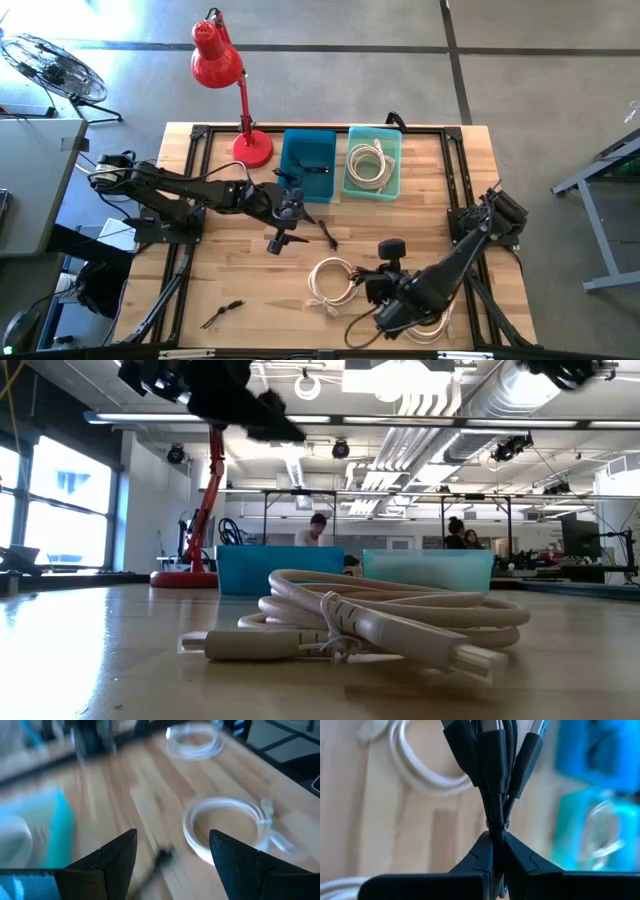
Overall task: Pick & Place USB Port
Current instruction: Put the black charger cable into the blue bin
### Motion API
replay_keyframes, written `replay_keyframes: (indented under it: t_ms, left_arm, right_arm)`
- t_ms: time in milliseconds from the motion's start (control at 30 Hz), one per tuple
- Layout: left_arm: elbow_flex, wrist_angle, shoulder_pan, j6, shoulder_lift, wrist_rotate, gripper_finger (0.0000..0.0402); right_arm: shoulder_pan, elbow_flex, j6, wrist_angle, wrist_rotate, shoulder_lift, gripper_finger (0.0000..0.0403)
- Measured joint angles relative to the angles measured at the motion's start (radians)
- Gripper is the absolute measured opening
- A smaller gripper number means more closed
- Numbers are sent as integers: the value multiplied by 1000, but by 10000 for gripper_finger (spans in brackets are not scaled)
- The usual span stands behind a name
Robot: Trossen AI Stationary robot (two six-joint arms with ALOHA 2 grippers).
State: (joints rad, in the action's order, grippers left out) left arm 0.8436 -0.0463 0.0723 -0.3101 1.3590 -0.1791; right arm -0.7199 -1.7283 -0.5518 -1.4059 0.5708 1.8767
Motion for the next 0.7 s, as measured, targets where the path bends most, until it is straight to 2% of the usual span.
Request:
replay_keyframes:
  t_ms: [167, 400, 500, 700]
  left_arm:
    - [0, -224, 0, -146, 0, -116, 246]
    - [0, -412, 12, -288, 2, -125, 246]
    - [-1, -459, 15, -291, 20, -102, 246]
    - [0, -515, 13, -381, 24, -96, 246]
  right_arm:
    - [-15, -72, 134, 7, 240, 0, 12]
    - [7, -91, 271, 27, 592, 0, 12]
    - [40, -90, 321, 43, 648, -1, 12]
    - [133, -90, 444, 145, 665, -1, 12]
